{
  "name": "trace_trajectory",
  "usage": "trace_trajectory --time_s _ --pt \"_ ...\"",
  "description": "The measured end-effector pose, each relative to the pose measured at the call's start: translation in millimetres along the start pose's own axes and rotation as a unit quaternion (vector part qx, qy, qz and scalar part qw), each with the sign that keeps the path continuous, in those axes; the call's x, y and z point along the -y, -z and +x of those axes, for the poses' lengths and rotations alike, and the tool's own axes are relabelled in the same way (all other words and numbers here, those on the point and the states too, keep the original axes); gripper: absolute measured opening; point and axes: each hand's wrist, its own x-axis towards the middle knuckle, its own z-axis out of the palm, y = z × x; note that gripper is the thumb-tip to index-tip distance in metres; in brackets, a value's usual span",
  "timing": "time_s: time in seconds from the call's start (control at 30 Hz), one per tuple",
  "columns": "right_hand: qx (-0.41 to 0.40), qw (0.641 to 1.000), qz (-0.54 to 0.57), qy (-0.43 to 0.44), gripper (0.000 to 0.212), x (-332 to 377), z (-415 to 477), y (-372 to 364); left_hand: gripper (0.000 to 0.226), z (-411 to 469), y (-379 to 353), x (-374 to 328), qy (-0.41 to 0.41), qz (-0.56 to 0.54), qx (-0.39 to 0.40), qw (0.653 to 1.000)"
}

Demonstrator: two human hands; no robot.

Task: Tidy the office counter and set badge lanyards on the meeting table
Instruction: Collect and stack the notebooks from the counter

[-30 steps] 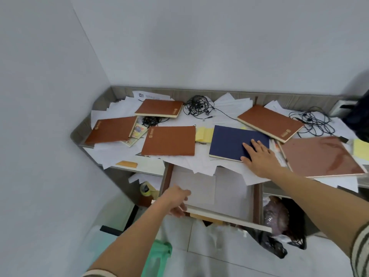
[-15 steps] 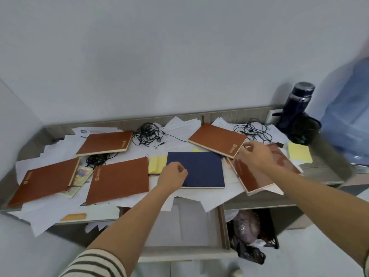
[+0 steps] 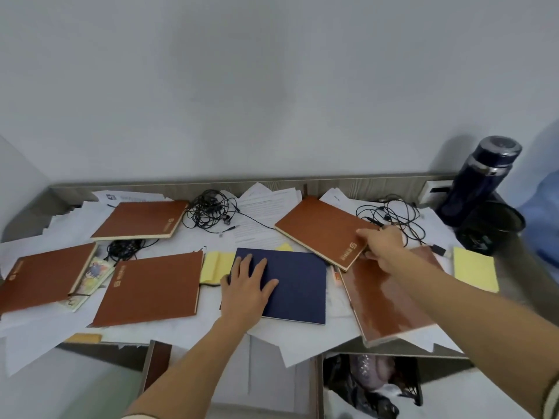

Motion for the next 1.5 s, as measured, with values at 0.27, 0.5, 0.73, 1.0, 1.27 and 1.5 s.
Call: trace_trajectory --time_s 0.27,0.5,0.73,1.0,1.27,1.5 --pt "-0.025 0.99 0.022 0.137 0.017 26.3 -1.8 -8.6 0.063 5.5 4.1 4.4 -0.014 0.01 -0.014 1.0" --pt "0.084 0.981 0.105 0.141 0.012 54.7 -35.9 -12.1 0.034 20.0 32.8 33.7 0.022 -0.323 -0.058 0.944" --pt "0.128 0.987 -0.07 0.073 0.021 -1.9 -53.2 -36.4 0.023 28.0 55.3 57.6 0.213 -0.609 0.021 0.764" --pt "-0.004 0.933 -0.298 0.204 0.01 -34.6 -77.4 -55.7 0.053 15.9 52.7 51.8 0.003 -0.258 -0.004 0.966" --pt "-0.143 0.905 -0.353 0.189 0.039 -28.1 -73.2 23.8 0.05 16.1 34.7 1.4 -0.154 -0.073 -0.029 0.985" --pt "-0.088 0.878 -0.471 0.012 0.083 -61.7 -38.5 116.6 0.072 3.6 5.9 -4.1 -0.14 0.0 -0.038 0.989"
